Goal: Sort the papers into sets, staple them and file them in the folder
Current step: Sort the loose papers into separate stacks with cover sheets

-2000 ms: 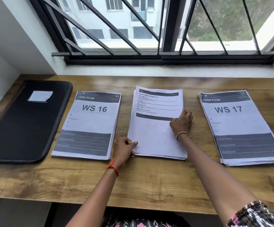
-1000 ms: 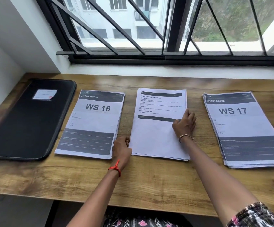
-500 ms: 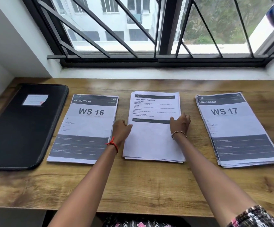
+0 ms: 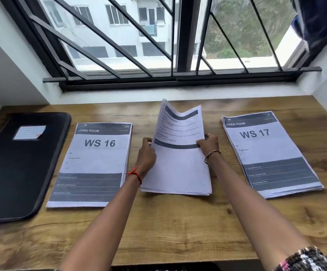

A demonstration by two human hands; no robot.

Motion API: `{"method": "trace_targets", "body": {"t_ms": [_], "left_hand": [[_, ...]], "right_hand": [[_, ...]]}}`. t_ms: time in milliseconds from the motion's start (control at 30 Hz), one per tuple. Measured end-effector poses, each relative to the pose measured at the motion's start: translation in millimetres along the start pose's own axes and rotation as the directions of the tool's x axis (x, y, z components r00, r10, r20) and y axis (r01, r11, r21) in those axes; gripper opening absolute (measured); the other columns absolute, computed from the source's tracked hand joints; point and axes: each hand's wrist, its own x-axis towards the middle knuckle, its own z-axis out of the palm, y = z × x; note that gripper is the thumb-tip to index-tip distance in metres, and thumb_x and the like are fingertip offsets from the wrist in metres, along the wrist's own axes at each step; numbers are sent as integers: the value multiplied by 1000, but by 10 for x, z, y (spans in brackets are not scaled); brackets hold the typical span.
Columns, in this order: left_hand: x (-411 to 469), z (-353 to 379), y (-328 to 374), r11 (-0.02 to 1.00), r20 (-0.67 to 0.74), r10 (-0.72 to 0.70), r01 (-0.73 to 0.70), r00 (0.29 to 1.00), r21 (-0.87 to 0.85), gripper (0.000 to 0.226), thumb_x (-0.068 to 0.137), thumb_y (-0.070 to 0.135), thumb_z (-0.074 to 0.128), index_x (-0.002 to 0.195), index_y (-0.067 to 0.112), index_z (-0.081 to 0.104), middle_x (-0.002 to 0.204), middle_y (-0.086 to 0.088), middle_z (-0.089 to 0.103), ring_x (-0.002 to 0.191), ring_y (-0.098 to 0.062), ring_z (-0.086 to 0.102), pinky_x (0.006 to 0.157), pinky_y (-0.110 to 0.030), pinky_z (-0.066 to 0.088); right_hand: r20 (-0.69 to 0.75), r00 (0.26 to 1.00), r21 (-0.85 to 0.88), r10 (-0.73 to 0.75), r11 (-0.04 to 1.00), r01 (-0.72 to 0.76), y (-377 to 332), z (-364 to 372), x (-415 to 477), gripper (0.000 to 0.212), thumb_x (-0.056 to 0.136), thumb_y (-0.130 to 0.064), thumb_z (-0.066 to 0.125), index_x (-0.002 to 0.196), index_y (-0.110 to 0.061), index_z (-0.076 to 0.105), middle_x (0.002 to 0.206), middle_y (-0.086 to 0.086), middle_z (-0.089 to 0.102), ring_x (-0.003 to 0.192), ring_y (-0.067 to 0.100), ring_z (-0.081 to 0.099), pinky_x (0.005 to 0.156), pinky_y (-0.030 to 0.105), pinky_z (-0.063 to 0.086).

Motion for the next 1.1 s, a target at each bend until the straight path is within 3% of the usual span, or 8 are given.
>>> {"method": "trace_targets", "body": {"t_ms": [133, 367, 600, 700, 833, 900, 967, 1100], "left_hand": [[15, -67, 186, 970, -108, 137, -155, 985, -189, 27, 94, -2, 34, 117, 10, 37, 113, -9, 55, 95, -19, 54, 81, -30, 44], [40, -264, 476, 793, -136, 334, -356, 933, -495, 11, 100, 8, 35, 111, 11, 35, 101, 1, 49, 93, -14, 54, 77, -34, 56], [-55, -185, 340, 820, -67, 284, -278, 957, -500, 27, 100, 10, 38, 127, 9, 35, 112, 0, 53, 115, -27, 51, 97, -50, 46], [-42, -214, 377, 816, -73, 274, -272, 959, -511, 24, 101, 12, 36, 124, 17, 39, 117, -4, 54, 116, -28, 52, 96, -48, 48], [-44, -173, 264, 834, -66, 251, -250, 966, -492, 31, 100, 13, 37, 131, 13, 38, 127, -12, 51, 120, -28, 49, 101, -50, 43], [-63, -145, 201, 847, -41, 241, -231, 970, -479, 36, 100, 18, 36, 136, 15, 37, 129, -10, 51, 122, -24, 49, 103, -48, 42], [-67, -147, 201, 856, -30, 229, -216, 973, -470, 37, 100, 20, 36, 137, 15, 36, 129, -9, 51, 123, -24, 48, 103, -45, 43], [-48, -198, 288, 859, -56, 265, -262, 963, -440, 34, 100, 13, 35, 134, 9, 39, 117, 2, 54, 115, -22, 52, 96, -42, 49]], "right_hand": [[-113, 979, 149, -170, 971, 186, -350, -39, -91, 24, 76, 7, 54, 100, 8, 59, 90, 10, 59, 70, 17, 53, 47, 4, 38], [-357, 790, 230, -498, 773, 591, -825, -147, -324, 24, 64, -5, 56, 80, 12, 58, 70, 2, 52, 56, 10, 43, 48, 20, 38], [-246, 848, 190, -470, 834, 518, -584, -51, -472, 13, 67, 4, 64, 78, 3, 58, 69, 5, 51, 64, 18, 46, 49, 15, 39], [-271, 828, 169, -491, 823, 543, -615, -30, -456, 15, 65, -8, 62, 63, 6, 56, 61, 4, 44, 49, 1, 34, 44, 8, 27], [-221, 870, 191, -442, 855, 483, -561, -37, -466, 7, 70, 5, 64, 67, 8, 58, 65, 6, 52, 62, 9, 50, 55, 24, 46], [-207, 885, 175, -418, 874, 453, -514, -49, -487, 22, 73, 13, 62, 61, -4, 55, 72, 11, 53, 70, 19, 51, 53, 20, 45], [-188, 899, 183, -396, 885, 428, -489, -39, -466, 8, 72, 8, 62, 66, 3, 59, 72, 11, 54, 71, 19, 50, 48, 15, 40], [-184, 913, 208, -365, 893, 399, -532, -63, -437, 11, 67, 2, 63, 75, 9, 62, 68, 19, 55, 71, 19, 51, 56, 26, 41]]}}
